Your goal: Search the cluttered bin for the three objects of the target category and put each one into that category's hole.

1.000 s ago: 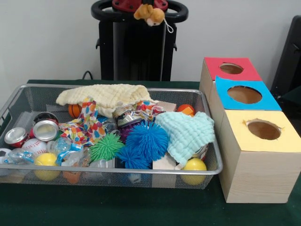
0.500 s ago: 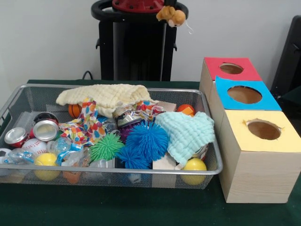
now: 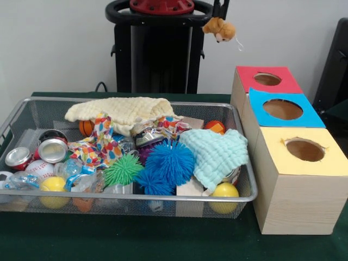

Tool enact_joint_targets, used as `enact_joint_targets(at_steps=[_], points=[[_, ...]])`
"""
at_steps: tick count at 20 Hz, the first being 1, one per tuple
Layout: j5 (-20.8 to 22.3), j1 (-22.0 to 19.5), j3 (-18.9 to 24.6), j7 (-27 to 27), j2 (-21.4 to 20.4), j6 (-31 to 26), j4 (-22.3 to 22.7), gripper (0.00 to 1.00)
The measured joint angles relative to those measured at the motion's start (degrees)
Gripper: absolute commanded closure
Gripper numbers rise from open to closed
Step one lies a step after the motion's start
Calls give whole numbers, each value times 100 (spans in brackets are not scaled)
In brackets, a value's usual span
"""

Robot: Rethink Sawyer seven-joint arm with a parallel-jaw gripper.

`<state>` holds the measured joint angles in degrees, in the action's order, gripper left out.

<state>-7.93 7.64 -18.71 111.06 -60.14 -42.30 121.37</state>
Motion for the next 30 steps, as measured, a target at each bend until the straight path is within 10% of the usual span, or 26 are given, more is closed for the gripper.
enact_joint_targets(at_steps=[30], points=[[-956, 861, 10, 948, 985, 536, 67, 100]])
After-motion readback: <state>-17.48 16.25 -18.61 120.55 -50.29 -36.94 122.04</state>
